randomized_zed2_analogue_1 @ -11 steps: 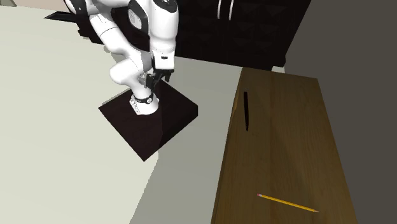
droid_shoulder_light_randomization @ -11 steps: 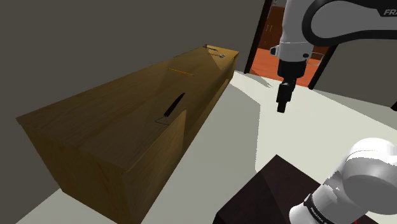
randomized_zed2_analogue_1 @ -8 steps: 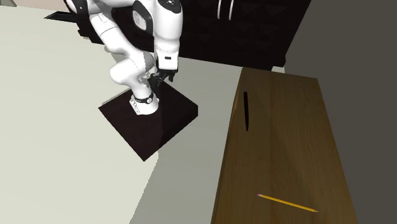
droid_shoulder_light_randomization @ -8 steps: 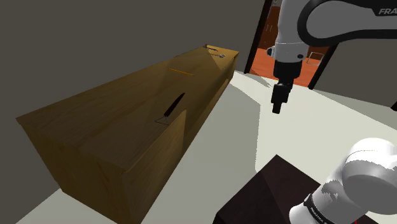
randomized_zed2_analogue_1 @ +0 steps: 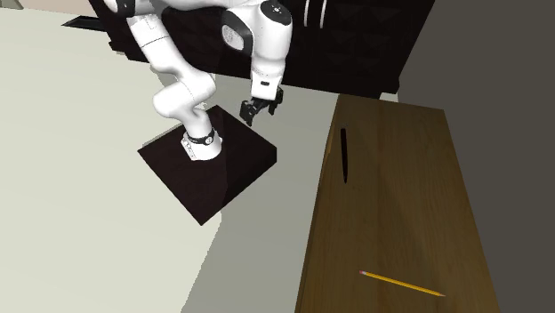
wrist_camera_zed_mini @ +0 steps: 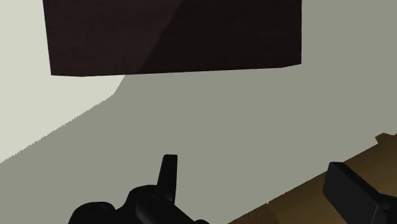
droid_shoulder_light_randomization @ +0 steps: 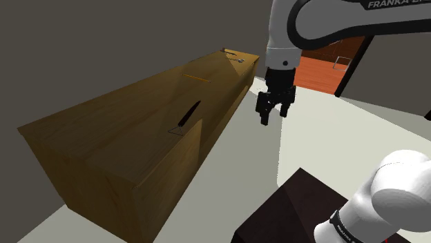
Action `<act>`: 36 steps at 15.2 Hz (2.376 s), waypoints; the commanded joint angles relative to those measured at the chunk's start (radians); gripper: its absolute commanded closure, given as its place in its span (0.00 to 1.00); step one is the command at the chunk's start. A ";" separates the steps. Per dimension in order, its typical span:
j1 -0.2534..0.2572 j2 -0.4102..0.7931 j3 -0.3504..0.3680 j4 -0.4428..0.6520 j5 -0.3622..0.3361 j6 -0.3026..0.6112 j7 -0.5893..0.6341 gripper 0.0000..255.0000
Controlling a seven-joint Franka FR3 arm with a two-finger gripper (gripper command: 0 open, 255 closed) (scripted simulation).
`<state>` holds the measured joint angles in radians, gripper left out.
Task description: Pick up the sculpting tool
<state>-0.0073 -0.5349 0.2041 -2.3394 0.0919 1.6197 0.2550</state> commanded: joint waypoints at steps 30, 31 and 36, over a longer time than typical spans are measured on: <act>-0.018 0.805 0.159 0.635 -0.024 0.335 0.993 0.00; -0.018 0.804 0.159 0.635 -0.023 0.335 0.993 0.00; -0.019 0.801 0.160 0.634 -0.022 0.333 0.993 1.00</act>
<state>-0.0262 0.2608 0.3638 -1.6979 0.0693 1.9504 1.2479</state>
